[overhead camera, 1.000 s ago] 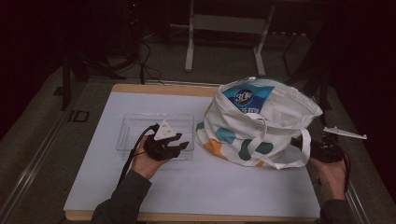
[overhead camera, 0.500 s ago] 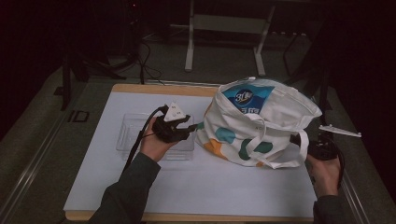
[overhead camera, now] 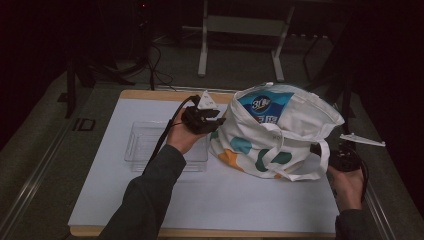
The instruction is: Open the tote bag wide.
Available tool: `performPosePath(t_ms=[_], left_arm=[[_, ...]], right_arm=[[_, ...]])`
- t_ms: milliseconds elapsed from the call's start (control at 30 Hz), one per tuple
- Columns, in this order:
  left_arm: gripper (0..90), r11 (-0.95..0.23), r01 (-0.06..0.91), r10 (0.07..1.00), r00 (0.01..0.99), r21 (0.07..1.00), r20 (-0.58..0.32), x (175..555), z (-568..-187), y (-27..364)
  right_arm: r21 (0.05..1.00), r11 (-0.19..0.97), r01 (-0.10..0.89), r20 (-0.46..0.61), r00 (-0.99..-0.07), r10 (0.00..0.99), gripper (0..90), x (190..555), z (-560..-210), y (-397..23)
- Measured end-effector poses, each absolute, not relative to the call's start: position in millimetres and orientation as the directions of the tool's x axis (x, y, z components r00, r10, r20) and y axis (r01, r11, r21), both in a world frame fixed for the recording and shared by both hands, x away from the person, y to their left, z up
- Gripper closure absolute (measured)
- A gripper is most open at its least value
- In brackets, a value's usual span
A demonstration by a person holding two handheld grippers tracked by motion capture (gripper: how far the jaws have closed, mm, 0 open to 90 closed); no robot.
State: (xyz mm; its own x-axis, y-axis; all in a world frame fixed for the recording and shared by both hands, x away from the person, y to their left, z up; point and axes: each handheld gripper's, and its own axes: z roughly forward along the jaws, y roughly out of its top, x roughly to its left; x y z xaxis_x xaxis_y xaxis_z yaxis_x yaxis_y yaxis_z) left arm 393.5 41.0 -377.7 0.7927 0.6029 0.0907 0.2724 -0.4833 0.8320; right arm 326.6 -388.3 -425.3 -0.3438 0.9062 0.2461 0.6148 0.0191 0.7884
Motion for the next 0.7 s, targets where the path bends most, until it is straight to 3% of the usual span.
performPosePath(t_ms=[100, 233, 433, 700], left_arm=[[61.2, -0.484, 0.268, 0.596, 0.798, 0.833, 0.089, 398.2, -380.0, 36.0], [67.9, -0.503, 0.284, 0.602, 0.792, 0.816, 0.096, 403.7, -382.0, 30.5], [88.4, -0.516, 0.284, 0.604, 0.79, 0.808, 0.107, 404.5, -381.2, 27.7], [90.0, -0.493, 0.296, 0.613, 0.786, 0.818, 0.085, 405.8, -378.8, 33.9]], right_arm=[[0.787, 0.021, 0.616, 0.246, -0.345, 0.906, 88.8, 326.4, -424.8, -388.8], [0.789, 0.02, 0.615, 0.247, -0.345, 0.905, 88.9, 326.6, -424.8, -388.5], [0.794, 0.018, 0.608, 0.245, -0.346, 0.906, 89.0, 326.2, -423.1, -388.6], [0.802, 0.015, 0.597, 0.243, -0.349, 0.905, 89.2, 325.8, -420.2, -387.6]])
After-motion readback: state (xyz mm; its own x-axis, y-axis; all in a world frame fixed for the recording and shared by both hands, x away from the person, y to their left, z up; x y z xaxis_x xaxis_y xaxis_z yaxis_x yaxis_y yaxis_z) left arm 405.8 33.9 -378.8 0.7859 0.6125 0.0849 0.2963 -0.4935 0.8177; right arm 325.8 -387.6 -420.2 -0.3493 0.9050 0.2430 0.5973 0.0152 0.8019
